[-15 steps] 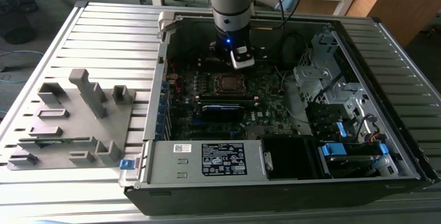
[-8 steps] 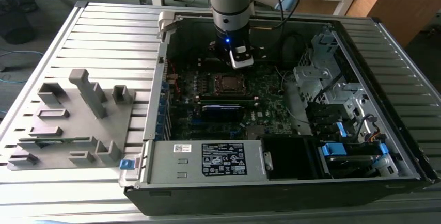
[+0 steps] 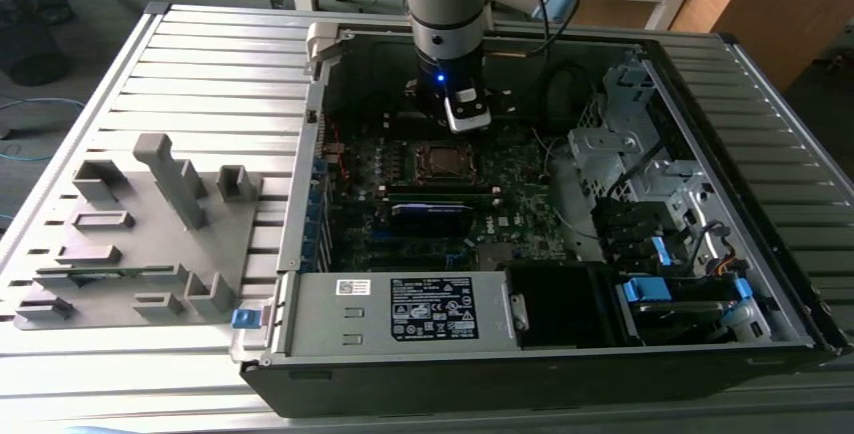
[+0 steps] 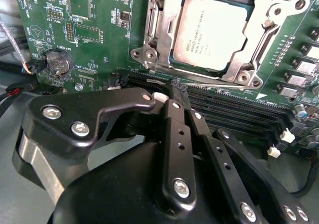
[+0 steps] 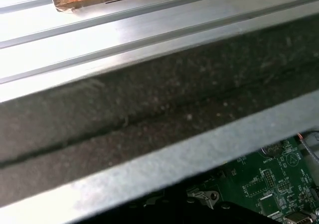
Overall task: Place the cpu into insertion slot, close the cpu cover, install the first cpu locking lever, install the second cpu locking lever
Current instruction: 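Install the first cpu locking lever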
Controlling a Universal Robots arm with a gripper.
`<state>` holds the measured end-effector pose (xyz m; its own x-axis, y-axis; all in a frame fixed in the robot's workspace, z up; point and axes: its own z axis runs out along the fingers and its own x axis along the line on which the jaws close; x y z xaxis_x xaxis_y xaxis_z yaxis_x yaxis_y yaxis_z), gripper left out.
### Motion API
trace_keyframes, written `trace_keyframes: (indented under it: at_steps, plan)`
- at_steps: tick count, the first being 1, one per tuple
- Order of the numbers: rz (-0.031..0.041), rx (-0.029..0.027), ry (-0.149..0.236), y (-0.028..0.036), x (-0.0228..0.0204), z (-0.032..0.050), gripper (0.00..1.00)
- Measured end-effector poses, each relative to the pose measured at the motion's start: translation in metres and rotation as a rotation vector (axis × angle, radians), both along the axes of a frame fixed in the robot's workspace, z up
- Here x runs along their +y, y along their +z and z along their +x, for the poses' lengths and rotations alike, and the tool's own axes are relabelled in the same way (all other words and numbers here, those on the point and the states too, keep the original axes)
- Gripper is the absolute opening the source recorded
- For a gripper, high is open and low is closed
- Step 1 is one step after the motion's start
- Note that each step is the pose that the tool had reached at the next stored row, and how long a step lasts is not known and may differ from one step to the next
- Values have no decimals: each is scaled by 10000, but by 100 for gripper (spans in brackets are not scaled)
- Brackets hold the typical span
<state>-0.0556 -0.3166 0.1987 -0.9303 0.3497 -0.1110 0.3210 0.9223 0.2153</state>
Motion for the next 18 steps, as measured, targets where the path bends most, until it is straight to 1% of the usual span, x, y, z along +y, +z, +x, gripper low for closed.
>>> trace_keyframes:
  at_steps: [2,10,18]
  plan:
    - [0,-2,0,-11,0,0,11]
    - [1,-9,0,-14,1,0,11]
    - [0,-9,1,-14,11,0,11]
